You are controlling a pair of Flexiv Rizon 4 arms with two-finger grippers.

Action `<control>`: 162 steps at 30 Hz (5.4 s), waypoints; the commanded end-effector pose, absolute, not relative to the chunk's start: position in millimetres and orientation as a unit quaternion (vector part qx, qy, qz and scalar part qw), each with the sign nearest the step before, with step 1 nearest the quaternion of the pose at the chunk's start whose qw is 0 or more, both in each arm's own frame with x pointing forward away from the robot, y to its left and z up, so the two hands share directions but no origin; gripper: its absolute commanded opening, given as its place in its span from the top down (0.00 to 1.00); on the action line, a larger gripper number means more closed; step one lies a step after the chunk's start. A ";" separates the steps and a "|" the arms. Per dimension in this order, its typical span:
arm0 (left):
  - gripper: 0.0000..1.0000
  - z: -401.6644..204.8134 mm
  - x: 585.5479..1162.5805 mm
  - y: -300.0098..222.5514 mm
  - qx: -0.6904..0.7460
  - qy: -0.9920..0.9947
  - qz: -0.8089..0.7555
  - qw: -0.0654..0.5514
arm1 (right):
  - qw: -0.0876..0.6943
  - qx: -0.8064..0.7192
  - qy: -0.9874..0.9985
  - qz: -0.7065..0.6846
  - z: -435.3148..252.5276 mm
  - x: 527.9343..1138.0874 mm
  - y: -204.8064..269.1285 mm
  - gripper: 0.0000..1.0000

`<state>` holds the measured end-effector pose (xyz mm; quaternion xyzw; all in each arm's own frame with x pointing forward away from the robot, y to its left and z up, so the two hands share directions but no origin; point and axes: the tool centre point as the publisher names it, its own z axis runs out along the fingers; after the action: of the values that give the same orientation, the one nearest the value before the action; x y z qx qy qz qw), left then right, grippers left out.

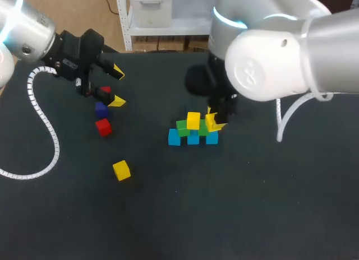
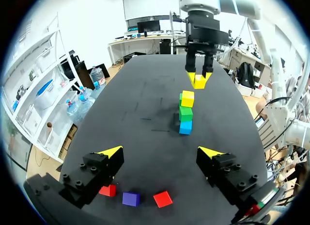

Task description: Place the blue cubes, place green cubes on the blue cubes, place the yellow cubes on the green cubes, then place the red cubes on the yellow cubes, and place purple cube on the red cubes.

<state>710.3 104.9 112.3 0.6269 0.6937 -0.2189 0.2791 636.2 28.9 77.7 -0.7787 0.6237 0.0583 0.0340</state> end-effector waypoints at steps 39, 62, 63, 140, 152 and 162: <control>0.00 111.1 711.2 105.7 0.628 0.692 -0.220 0.281 | 0.027 -0.775 0.628 0.068 61.9 642.8 33.7 1.00; 0.00 111.1 711.2 105.7 0.628 0.692 -0.220 0.281 | 0.033 -0.773 0.629 0.075 57.3 655.1 37.3 1.00; 0.00 111.1 711.2 105.7 0.628 0.692 -0.220 0.281 | 0.033 -0.773 0.629 0.075 57.3 655.3 37.4 1.00; 0.00 111.1 711.2 105.7 0.628 0.692 -0.220 0.281 | 0.032 -0.765 0.639 0.077 49.9 671.7 42.1 1.00; 0.00 111.1 711.2 105.7 0.628 0.692 -0.220 0.281 | 0.028 -0.763 0.642 0.075 51.4 671.6 41.1 1.00; 0.00 111.1 711.2 105.7 0.628 0.692 -0.220 0.281 | 0.025 -0.763 0.642 0.075 50.2 671.8 41.7 1.00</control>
<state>710.3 104.9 112.3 0.6269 0.6937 -0.2189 0.2791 670.6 40.8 50.6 -0.7630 0.6416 0.0744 0.0263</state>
